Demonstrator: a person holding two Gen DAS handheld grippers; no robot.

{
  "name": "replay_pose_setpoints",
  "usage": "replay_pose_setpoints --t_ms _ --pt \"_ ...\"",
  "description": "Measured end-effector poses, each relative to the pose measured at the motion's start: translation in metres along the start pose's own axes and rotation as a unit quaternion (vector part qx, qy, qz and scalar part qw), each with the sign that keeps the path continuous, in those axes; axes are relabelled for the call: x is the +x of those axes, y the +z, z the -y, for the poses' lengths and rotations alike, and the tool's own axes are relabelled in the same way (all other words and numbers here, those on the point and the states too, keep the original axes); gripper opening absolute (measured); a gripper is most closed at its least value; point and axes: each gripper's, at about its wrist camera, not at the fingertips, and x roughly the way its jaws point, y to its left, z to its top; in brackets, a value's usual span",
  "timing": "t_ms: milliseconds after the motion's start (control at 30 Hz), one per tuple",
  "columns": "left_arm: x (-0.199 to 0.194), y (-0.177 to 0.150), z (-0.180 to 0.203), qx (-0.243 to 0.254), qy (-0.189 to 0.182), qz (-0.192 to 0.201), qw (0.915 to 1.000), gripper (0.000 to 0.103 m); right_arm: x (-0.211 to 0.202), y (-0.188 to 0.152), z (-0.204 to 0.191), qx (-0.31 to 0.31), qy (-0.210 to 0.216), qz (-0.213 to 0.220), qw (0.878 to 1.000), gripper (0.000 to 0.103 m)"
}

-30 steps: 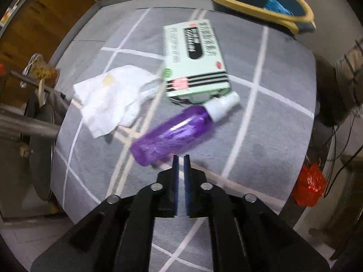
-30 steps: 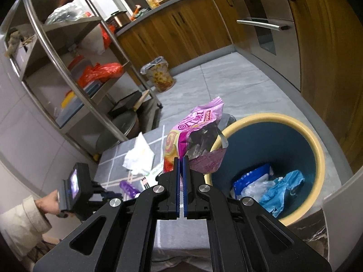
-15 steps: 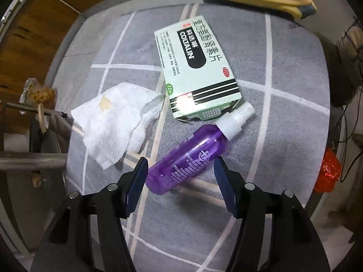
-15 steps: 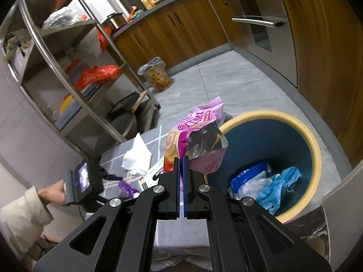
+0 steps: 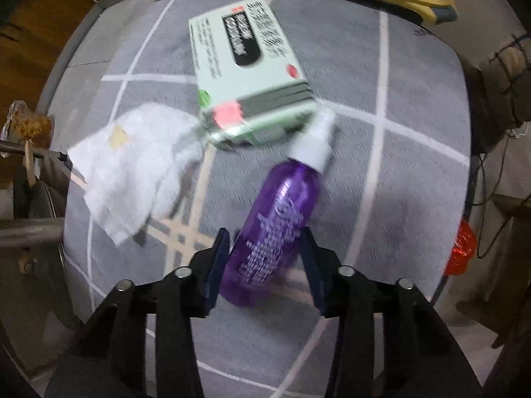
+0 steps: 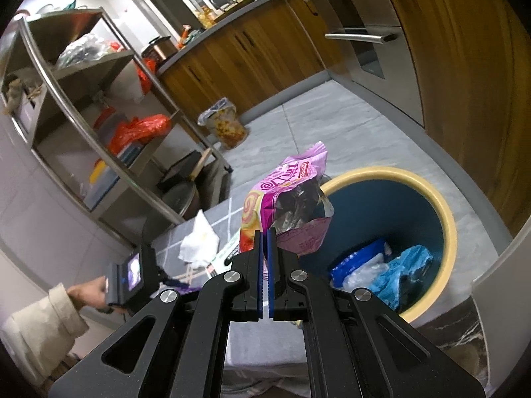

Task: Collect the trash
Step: 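Grasp the pink snack wrapper with the right gripper and lift it toward the bin, then grasp the purple spray bottle with the left gripper while the right holds the wrapper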

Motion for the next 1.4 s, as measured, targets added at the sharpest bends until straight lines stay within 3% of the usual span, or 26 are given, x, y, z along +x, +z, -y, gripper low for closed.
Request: replay_pose_setpoints --t_ms 367,600,767,967,1133,1400 --pt "-0.011 -0.039 0.01 -0.018 -0.028 0.012 0.9994 0.034 0.007 -0.002 -0.007 -0.006 0.008 -0.008 1.0 0.003" --pt "-0.05 -0.047 -0.005 -0.076 -0.07 0.089 0.9906 0.032 0.008 -0.002 -0.01 -0.008 0.013 -0.006 1.0 0.003" --pt "-0.061 -0.045 -0.014 -0.088 -0.074 0.115 0.9866 0.032 0.008 -0.004 -0.005 -0.005 0.01 -0.009 1.0 0.003" --pt "-0.094 -0.027 -0.006 -0.096 -0.079 0.168 0.9779 0.032 0.004 -0.001 0.0 0.001 0.008 -0.004 1.0 0.003" --pt "-0.121 0.007 0.003 -0.092 -0.086 0.214 0.9686 0.031 0.002 -0.002 0.004 -0.001 -0.001 -0.006 1.0 0.003" --pt "-0.155 0.065 0.017 -0.124 -0.089 0.285 0.9462 0.032 -0.002 -0.006 0.022 0.002 -0.035 -0.007 0.999 0.003"
